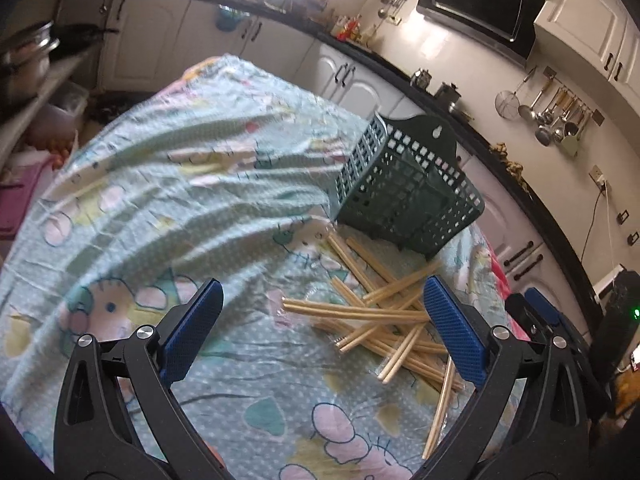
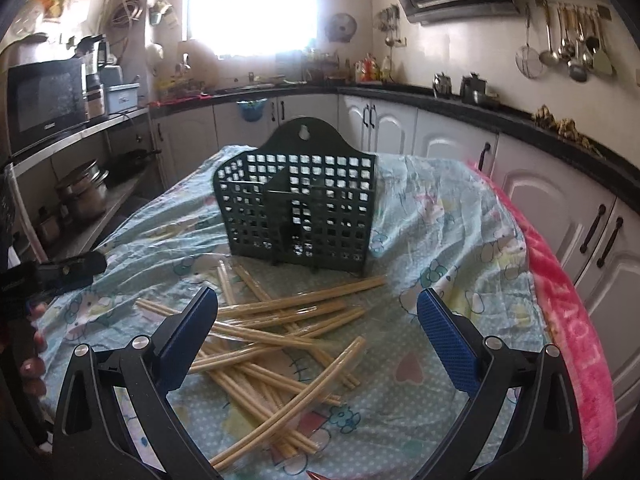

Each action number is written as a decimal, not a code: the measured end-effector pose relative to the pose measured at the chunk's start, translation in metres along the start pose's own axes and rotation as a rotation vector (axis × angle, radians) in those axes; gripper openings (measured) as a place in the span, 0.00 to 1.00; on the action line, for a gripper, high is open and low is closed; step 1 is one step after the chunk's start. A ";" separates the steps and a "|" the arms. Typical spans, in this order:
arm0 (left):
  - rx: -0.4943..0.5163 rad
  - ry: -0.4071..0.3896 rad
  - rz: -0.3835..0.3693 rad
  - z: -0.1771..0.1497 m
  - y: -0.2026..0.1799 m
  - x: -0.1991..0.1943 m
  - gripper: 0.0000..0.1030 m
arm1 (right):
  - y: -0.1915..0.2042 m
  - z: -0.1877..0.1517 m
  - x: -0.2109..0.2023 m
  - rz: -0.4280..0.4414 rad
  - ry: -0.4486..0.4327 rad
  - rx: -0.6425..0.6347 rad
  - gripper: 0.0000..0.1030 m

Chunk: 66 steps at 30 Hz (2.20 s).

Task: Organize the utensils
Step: 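Lower the left tool onto a wooden chopstick and close it while the right tool grasps another, then lift the held chopsticks with both tools and carry them above the green caddy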

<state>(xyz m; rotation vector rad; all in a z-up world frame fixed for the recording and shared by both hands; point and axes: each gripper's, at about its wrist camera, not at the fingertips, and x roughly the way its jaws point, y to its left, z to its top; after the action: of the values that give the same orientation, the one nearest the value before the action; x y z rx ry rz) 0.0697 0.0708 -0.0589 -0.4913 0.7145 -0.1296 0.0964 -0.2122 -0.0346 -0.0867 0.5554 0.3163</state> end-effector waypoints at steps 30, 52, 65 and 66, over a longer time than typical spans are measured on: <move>-0.156 0.147 -0.023 -0.004 0.024 0.049 0.18 | -0.065 -0.028 0.091 0.105 0.365 0.313 0.25; 0.058 0.000 -0.177 0.051 -0.040 0.005 0.03 | -0.047 0.031 0.034 0.215 0.193 0.211 0.06; 0.211 -0.049 -0.262 0.083 -0.103 -0.013 0.02 | -0.038 0.077 0.001 0.246 0.085 0.161 0.05; 0.221 -0.053 -0.267 0.085 -0.106 -0.014 0.02 | -0.037 0.080 -0.001 0.249 0.078 0.157 0.05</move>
<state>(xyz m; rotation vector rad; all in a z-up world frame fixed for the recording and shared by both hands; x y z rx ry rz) 0.1199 0.0141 0.0550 -0.3750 0.5726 -0.4397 0.1474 -0.2342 0.0335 0.1234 0.6685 0.5113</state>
